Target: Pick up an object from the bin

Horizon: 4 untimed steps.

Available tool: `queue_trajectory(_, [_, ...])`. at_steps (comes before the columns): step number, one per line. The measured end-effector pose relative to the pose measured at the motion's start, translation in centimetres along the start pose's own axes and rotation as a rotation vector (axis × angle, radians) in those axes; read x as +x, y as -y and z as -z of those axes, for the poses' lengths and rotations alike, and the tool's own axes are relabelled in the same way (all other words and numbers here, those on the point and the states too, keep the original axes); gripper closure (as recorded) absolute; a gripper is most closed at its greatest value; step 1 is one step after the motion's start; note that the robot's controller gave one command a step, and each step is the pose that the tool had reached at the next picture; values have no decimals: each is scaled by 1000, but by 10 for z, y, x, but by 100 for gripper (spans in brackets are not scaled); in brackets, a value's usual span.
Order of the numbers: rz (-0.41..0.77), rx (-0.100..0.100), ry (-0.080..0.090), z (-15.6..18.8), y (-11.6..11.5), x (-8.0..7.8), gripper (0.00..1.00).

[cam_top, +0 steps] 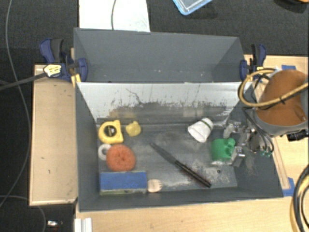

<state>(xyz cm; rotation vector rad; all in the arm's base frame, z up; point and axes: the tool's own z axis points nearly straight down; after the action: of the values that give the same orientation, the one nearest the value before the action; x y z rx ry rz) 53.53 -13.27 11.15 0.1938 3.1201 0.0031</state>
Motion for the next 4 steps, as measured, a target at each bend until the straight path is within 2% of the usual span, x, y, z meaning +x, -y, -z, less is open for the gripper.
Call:
queue_trajectory(1, [-84,2,13,-32,4,-5,0])
queue_trajectory(2, [44,1,15,-41,16,-24,100])
queue_trajectory(3, [45,2,15,-41,16,-24,100])
queue_trajectory(4, [3,0,10,18,13,-31,100])
